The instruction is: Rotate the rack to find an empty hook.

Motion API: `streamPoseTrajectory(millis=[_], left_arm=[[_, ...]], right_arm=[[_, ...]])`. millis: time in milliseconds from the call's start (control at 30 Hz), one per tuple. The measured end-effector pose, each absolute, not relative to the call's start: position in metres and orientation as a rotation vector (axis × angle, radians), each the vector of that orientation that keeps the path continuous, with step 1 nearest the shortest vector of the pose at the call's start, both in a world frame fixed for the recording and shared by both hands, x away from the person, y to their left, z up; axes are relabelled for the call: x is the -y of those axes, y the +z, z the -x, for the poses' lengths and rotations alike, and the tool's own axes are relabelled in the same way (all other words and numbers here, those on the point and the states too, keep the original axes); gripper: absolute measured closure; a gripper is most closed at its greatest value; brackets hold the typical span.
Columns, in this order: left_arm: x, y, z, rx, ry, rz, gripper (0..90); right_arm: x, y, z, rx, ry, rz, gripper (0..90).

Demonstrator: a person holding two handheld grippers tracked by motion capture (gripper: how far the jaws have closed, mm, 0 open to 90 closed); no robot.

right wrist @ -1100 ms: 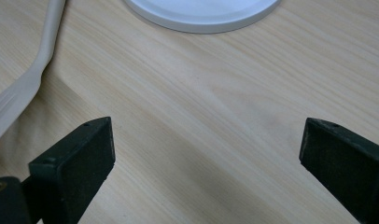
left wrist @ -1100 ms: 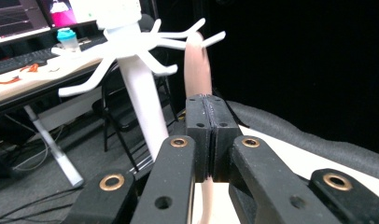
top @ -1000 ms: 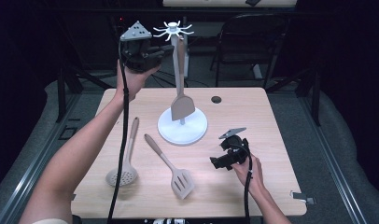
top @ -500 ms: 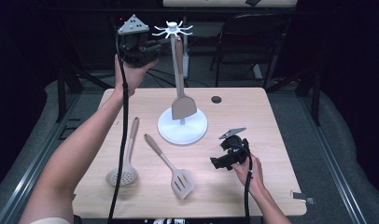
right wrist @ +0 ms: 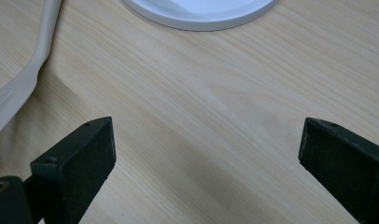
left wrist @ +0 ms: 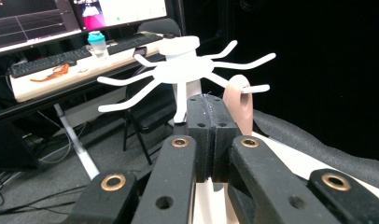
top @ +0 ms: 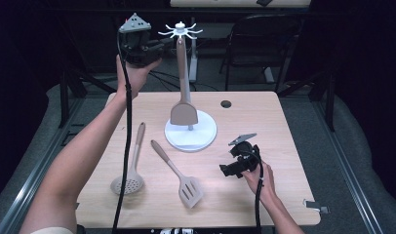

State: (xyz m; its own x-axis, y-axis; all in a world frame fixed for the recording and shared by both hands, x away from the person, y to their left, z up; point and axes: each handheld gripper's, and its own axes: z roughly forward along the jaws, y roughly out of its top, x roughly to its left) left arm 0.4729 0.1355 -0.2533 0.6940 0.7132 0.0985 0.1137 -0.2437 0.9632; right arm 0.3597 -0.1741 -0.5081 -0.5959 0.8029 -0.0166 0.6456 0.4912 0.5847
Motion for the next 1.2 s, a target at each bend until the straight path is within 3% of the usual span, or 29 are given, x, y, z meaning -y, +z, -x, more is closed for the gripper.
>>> streamPoseTrajectory(millis=[900,1067,1133,1200], left_arm=[[-0.14,-0.254,-0.482,-0.695,0.658,-1.751,89.8],[-0.145,-0.259,-0.478,-0.707,0.649,-1.743,78.1],[-0.149,-0.26,-0.477,-0.732,0.648,-1.752,62.5],[-0.151,-0.262,-0.477,-0.743,0.652,-1.753,58.2]], right_arm=[[0.174,-0.508,-0.359,-2.455,0.764,-1.218,3.8],[0.174,-0.508,-0.359,-2.453,0.778,-1.213,3.8],[0.174,-0.508,-0.359,-2.456,0.775,-1.214,3.9],[0.173,-0.508,-0.359,-2.454,0.782,-1.215,3.9]])
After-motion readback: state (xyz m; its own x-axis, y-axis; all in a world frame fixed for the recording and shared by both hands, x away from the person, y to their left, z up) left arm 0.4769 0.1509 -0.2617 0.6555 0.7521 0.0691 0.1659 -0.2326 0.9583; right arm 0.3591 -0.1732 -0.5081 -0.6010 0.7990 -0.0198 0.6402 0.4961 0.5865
